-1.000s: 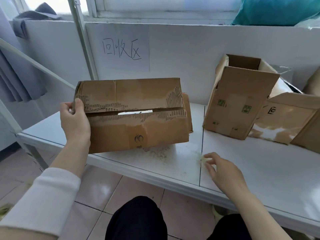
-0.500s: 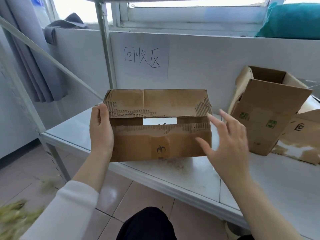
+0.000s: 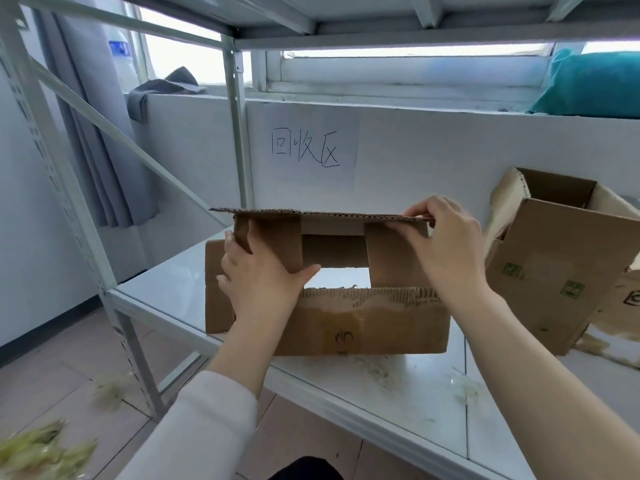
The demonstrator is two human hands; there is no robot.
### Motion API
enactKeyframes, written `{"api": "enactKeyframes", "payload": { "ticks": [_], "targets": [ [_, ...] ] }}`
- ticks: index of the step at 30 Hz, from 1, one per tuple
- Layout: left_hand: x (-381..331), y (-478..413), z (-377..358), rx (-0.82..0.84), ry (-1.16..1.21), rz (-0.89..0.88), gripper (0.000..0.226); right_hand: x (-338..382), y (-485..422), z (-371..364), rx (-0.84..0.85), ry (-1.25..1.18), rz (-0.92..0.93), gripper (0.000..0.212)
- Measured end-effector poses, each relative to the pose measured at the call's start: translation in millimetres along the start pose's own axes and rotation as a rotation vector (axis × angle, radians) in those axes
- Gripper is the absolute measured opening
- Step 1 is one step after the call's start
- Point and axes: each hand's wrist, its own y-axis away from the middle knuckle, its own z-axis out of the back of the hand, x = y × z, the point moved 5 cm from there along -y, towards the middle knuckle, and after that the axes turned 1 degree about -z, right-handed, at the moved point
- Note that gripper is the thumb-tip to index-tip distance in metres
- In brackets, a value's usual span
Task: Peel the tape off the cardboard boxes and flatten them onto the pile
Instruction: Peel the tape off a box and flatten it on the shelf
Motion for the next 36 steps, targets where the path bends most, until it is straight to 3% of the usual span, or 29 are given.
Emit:
{"api": "enactKeyframes", "payload": {
  "ticks": [2,6,10,13,21,25,28,30,32,36],
  "targets": [
    [-3.9,-2.7,-0.6,0.02,-0.012,-0.012,0.096,-3.5,10.8,-0.6,-0.07,-0.129,-0.098,0.042],
    [-0.2,-5.7,2.9,0.053,-0.052,-0.083,0.081,-13.6,33.1,-9.7,-0.05,-0.223,-0.426,0.107],
    [3.5,-9.6,8.9,0.126,-0.059,-0.087,0.069,-15.6,43.6,-15.9,-0.019,-0.249,-0.55,0.124],
    [0.6,-10.3,17.7,0.129,0.02,-0.087,0.066,-26.2,43.8,-21.3,0.018,-0.265,-0.581,0.116],
    [3.7,-13.9,27.6,0.117,0.191,-0.16,0.064,-8.2,53.1,-39.3,0.328,0.154,-0.402,0.122],
    [0.2,-19.4,29.6,0.122,0.24,-0.171,0.06,-8.8,46.0,-50.2,0.424,0.259,-0.461,0.129],
    [6.2,-30.3,38.2,0.143,0.495,-0.083,0.055,-18.1,35.4,-49.1,0.311,0.141,-0.582,0.135],
    [12.5,-36.3,42.4,0.225,0.637,-0.045,0.042,-25.8,28.1,-47.7,0.274,-0.01,-0.559,0.126],
    [26.0,-39.0,44.9,0.231,0.724,0.014,0.023,-30.7,26.0,-47.1,0.279,-0.207,-0.49,0.107],
    [59.4,-41.3,48.1,0.043,0.779,0.221,0.04,-33.3,35.7,-37.5,0.245,-0.619,-0.494,0.056]
  ]
}}
